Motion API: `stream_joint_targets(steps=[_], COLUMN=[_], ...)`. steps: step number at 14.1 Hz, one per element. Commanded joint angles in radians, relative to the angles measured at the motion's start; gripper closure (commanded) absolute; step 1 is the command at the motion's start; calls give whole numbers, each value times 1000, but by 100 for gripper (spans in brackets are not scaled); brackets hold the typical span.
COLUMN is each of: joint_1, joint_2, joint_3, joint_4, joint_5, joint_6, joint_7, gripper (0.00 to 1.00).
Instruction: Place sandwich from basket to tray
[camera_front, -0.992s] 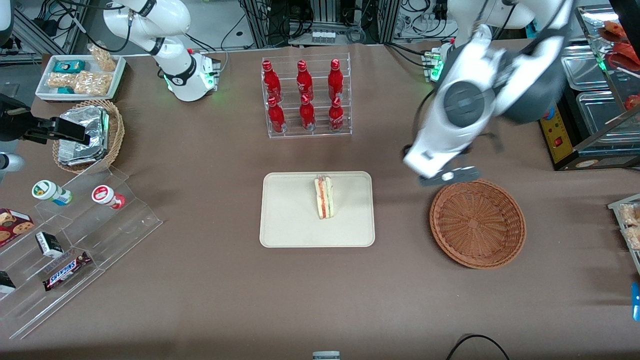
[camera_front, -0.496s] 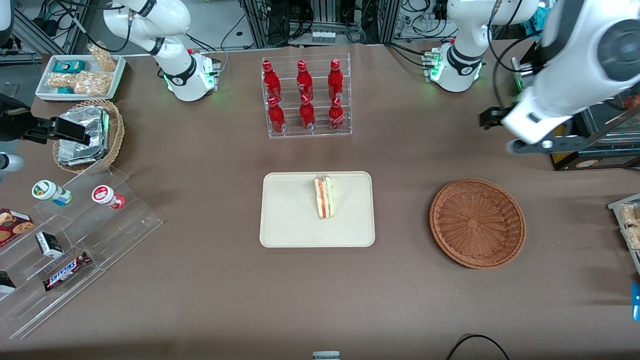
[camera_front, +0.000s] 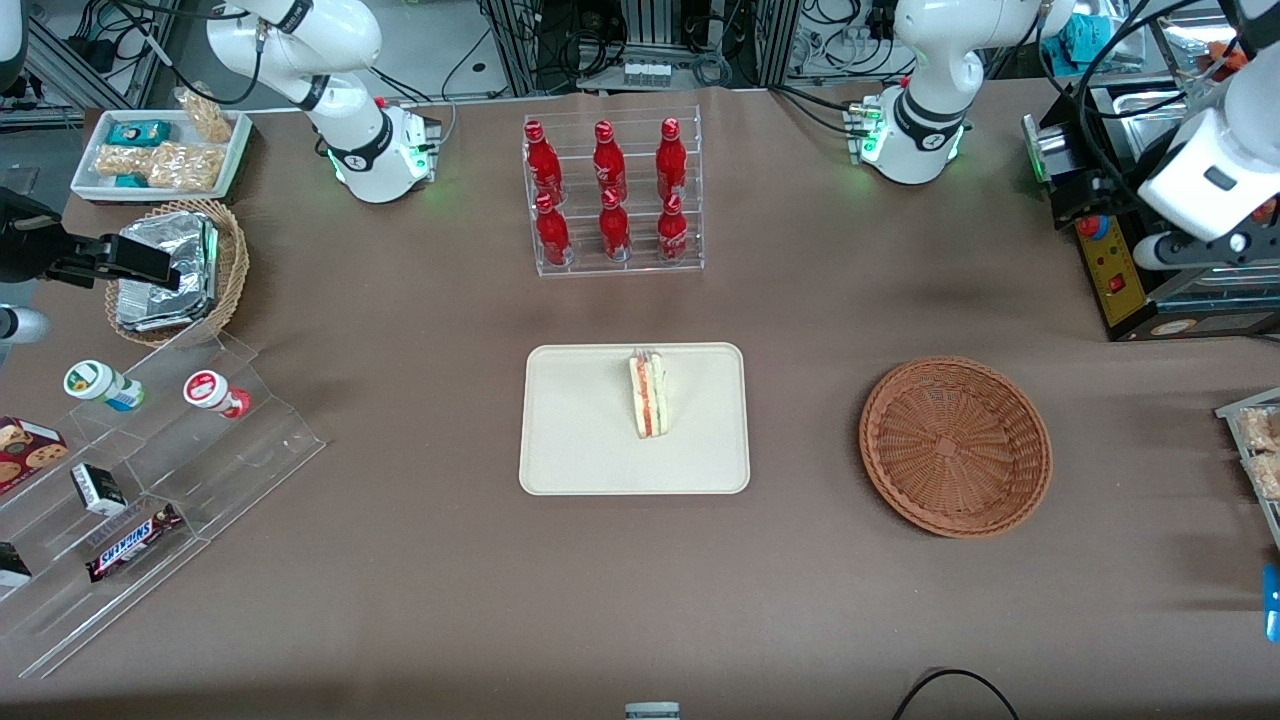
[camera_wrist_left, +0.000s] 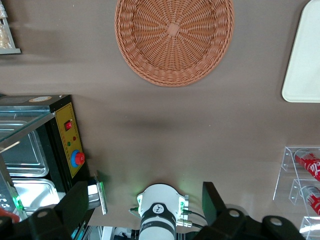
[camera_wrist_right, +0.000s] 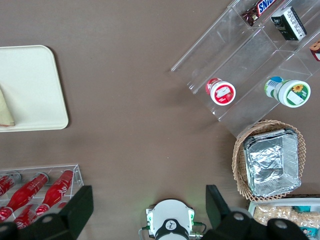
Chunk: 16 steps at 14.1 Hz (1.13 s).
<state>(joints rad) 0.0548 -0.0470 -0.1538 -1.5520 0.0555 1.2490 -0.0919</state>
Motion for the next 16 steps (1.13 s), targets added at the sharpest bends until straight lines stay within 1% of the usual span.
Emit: stream_joint_targets(steps=[1, 2, 3, 5, 6, 8, 9, 10, 11, 12, 16], joint_1=[3, 2, -3, 2, 5, 26, 36, 65, 77, 79, 80], joint_2=[-2, -2, 1, 2, -2, -36, -40, -40, -39, -37, -17], joint_3=[-7, -9, -10, -7, -4, 2, 3, 8, 8, 10, 10], joint_4=[26, 26, 23, 16, -5, -97, -108, -108, -105, -99, -39], joint_5=[-10, -10, 6, 4, 4, -3, -9, -14, -38, -46, -48], joint_6=[-57, -60, -72, -74, -28, 80, 111, 119, 116, 112, 92], joint_7=[9, 1, 4, 11, 11, 12, 12, 17, 38, 47, 44], gripper=[0, 0, 0, 0, 0, 0, 0, 0, 0, 0, 0])
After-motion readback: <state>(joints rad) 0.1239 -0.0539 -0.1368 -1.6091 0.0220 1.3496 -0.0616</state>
